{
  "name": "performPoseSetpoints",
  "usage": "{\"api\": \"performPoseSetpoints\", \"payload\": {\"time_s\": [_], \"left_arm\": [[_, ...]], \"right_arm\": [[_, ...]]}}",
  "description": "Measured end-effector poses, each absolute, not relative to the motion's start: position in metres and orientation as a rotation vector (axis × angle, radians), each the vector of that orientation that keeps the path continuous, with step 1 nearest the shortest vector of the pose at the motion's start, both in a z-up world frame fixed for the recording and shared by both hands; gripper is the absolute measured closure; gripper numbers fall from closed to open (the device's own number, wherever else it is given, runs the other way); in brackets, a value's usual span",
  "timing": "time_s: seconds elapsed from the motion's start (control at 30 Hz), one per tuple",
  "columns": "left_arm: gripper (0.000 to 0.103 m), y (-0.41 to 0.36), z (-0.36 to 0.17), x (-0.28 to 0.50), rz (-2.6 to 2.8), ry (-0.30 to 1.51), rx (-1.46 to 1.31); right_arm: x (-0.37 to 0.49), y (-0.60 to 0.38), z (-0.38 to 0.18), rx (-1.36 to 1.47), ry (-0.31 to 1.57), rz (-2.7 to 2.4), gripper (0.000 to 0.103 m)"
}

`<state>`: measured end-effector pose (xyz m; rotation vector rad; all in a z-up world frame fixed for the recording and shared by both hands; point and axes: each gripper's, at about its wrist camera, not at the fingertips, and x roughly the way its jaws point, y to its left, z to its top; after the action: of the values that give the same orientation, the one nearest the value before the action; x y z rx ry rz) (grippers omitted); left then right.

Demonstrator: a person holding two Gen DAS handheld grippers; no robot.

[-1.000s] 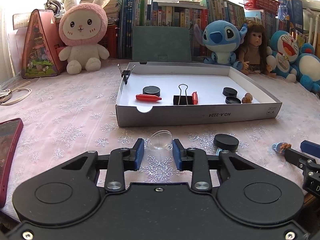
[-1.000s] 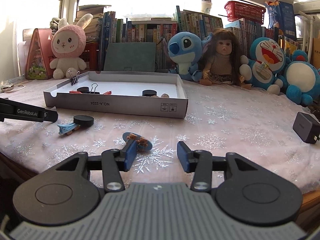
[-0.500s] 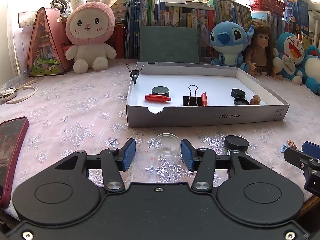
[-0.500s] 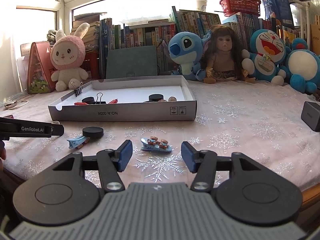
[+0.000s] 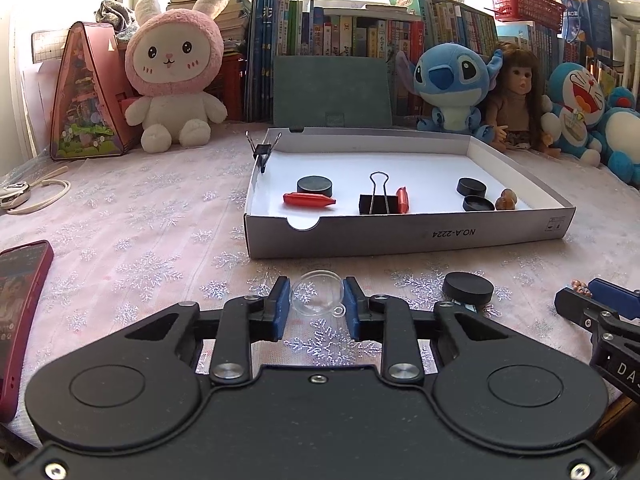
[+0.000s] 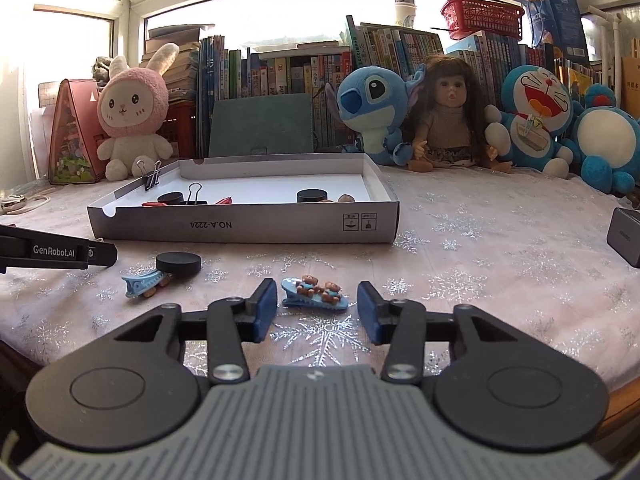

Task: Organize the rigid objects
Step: 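Grasp the clear plastic dome with the left tool while the right tool holds the clip, then carry the dome and hair clip over the white tray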

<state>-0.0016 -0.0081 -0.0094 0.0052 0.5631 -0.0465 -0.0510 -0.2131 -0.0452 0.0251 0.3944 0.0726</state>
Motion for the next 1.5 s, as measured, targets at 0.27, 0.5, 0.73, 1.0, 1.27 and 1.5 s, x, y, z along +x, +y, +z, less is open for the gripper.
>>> {"api": "performPoseSetpoints", "payload": {"time_s": [0.27,0.5,0.73,1.0,1.27,1.5], "left_arm": [[0.077,-0.006,0.0,-0.003,-0.049,0.551,-0.002],[0.077,-0.009,0.018,0.002,-0.076,0.536,0.019],[0.077,-0.01,0.041,0.022,-0.108,0.523,0.002],[0.077,-0.006,0.062,0.056,-0.14,0.52,-0.007],[0.077,-0.002,0.075,0.109,-0.161,0.542,-0.015],[0.077,-0.001,0.065,0.165,-0.149,0.658,-0.036]], "right_arm": [[-0.05,-0.213,-0.042,0.03,0.394,0.087,0.062],[-0.041,-0.21,-0.027,0.021,0.382,0.095,0.062],[-0.021,-0.212,-0.009,0.034,0.393,0.096,0.062],[0.014,-0.217,0.012,0.068,0.432,0.097,0.062],[0.057,-0.225,0.031,0.101,0.466,0.1,0.062],[0.106,-0.23,0.037,0.144,0.537,0.109,0.062]]}}
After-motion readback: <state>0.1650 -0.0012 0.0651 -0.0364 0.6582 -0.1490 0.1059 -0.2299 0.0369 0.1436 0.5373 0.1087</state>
